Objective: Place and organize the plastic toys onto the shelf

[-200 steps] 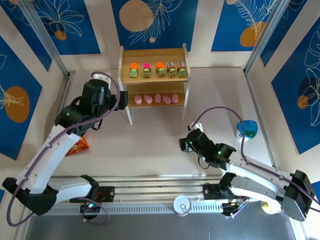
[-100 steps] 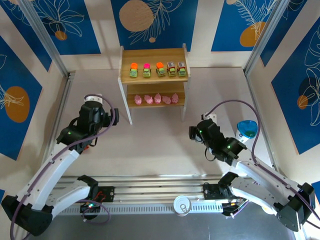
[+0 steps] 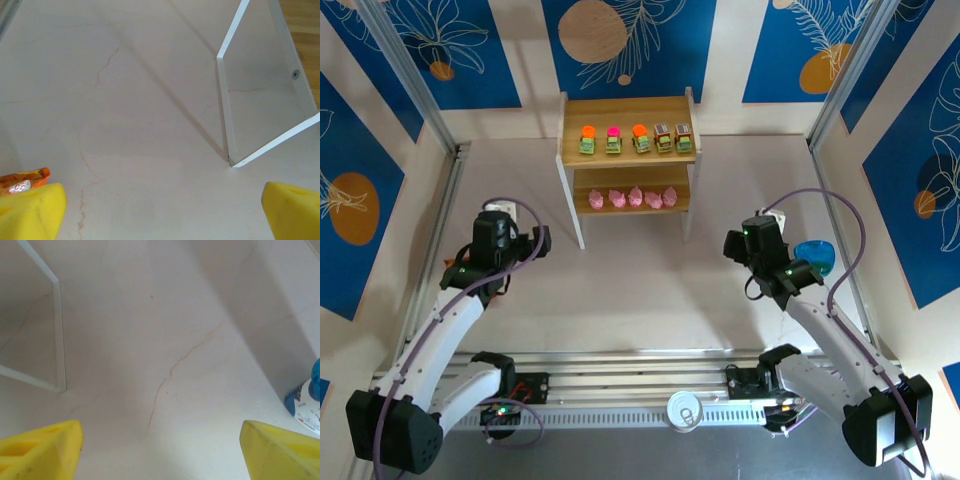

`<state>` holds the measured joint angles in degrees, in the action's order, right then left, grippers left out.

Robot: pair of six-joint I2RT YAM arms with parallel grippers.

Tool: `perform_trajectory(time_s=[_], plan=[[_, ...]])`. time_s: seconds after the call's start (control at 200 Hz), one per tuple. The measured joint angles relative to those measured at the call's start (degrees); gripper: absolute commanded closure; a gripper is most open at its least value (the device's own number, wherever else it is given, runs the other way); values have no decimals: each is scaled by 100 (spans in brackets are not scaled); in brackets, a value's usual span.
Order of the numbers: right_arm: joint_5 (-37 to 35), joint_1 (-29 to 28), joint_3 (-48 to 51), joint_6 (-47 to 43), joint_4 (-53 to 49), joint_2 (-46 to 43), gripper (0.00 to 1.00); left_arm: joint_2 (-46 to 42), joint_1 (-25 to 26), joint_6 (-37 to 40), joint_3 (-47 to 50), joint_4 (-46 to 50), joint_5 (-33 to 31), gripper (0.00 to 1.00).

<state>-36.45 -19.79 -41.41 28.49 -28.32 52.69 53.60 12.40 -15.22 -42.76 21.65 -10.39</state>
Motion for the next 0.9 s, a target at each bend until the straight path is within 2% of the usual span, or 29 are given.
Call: perform_trajectory(time_s=[0.195, 0.375, 0.68, 0.9], plan=[[212, 264, 13, -251, 422, 85, 16, -2, -186, 332, 560, -706, 120, 0], [402, 332, 236, -555, 951, 332, 16, 20, -330, 743, 1270, -1755, 125, 0], [916, 680, 579, -975, 1840, 293, 13, 960, -807, 988, 1766, -3574, 402, 0], [1165, 938, 846, -1259, 2551, 267, 11, 1652, -929, 1161, 1934, -4758, 549, 0]])
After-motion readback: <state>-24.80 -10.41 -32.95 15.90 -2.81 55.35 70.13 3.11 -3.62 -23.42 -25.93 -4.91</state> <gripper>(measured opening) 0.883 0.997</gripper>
